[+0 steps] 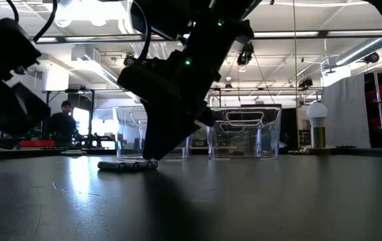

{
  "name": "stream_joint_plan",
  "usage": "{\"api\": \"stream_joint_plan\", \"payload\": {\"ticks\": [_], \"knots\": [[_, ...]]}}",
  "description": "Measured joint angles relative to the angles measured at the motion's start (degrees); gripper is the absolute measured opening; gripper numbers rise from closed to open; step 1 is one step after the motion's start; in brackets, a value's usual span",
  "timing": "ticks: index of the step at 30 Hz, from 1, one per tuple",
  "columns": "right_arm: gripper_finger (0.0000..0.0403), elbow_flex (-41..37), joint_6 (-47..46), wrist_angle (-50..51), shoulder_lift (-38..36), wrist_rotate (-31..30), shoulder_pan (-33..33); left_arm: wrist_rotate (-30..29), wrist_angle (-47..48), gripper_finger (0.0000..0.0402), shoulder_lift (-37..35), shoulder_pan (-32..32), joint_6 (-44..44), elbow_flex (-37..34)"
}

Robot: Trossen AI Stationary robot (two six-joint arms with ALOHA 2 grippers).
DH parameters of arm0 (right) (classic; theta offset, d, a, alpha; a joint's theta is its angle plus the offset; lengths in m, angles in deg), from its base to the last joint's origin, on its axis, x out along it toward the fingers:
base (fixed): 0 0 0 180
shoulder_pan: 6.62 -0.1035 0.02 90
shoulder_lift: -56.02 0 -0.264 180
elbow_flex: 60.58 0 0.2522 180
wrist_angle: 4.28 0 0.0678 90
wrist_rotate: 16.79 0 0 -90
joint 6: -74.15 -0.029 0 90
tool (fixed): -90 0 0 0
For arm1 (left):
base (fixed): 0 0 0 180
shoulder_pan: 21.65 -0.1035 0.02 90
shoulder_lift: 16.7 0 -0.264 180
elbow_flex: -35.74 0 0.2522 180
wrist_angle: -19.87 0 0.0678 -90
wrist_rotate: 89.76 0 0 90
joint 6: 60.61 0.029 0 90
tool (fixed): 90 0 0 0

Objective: Sort batteries
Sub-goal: Put the white battery into the left transparent bin

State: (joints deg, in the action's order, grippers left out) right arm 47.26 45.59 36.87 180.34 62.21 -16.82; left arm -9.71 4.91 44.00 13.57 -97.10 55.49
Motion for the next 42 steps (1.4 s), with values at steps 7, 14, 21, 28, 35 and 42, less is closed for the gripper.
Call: {"api": "stream_joint_plan", "payload": {"ticks": [7,14,21,28,35,42], "knots": [[0.009,-1.6,-0.2,-1.7,-0.1,0.3,0.1,-0.2,-0.1,0.0155,7.0,0.0,1.9,2.0],[0.0078,-2.2,2.4,-3.2,-0.1,2.4,0.1,-3.1,0.0,0.0155,13.7,-0.1,4.6,6.7],[0.0085,-2.4,3.2,-2.1,0.0,2.6,0.1,-3.2,-0.1,0.0155,19.6,-0.1,5.0,10.7],[0.0094,-2.4,3.2,-2.6,0.5,2.6,0.0,-3.2,-1.4,0.0155,22.0,-0.1,4.7,11.2],[0.0053,-2.2,3.8,-2.1,2.5,3.1,-0.2,-3.2,-0.5,0.0155,21.6,-0.1,4.0,11.2],[0.002,-2.1,5.5,-0.1,2.5,3.6,-0.4,-2.2,5.9,0.0155,20.4,-0.1,-2.3,11.2]]}}
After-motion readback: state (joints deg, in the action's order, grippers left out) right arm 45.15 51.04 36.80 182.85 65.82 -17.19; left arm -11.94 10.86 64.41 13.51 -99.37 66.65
